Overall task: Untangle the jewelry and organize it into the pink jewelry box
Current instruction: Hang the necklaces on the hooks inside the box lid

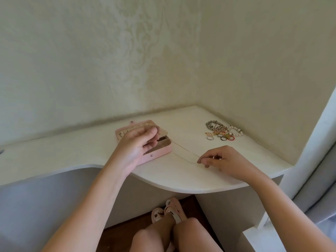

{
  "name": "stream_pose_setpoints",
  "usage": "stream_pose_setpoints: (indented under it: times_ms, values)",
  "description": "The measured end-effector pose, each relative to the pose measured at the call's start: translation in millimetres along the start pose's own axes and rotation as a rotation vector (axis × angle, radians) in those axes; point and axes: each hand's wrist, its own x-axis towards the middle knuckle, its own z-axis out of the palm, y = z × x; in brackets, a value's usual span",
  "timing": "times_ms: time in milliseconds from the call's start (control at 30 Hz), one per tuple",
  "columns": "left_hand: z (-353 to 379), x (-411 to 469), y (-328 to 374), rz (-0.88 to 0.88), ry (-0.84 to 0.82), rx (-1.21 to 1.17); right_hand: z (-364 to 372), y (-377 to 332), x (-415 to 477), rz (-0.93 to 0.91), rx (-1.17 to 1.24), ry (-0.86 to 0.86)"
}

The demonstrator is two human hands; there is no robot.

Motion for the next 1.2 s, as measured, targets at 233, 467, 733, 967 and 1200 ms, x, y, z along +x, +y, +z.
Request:
stream_pose_setpoints:
  times_ms: [233, 467, 733, 967, 1200]
  values:
    - [18.4, -2.2, 26.4, 0.048, -0.296, 0.339, 3.9, -38.8, 13.3, -0.068, 0.337, -0.133]
    - [24.4, -4.8, 42.3, 0.054, -0.239, 0.515, 5.2, -95.4, 32.2, -0.145, 0.661, -0.425]
    - [-13.4, -2.0, 61.4, 0.042, -0.167, 0.533, -35.0, -143.7, 50.4, -0.197, 0.185, -0.360]
    - [-69.9, 4.8, 44.6, -0.177, -0.233, -0.058, -59.9, -151.3, 87.0, -0.171, 0.756, -0.463]
    - [-104.0, 17.5, 17.4, -0.248, -0.192, -0.292, -61.5, -153.6, 132.9, -0.048, 1.131, -0.558]
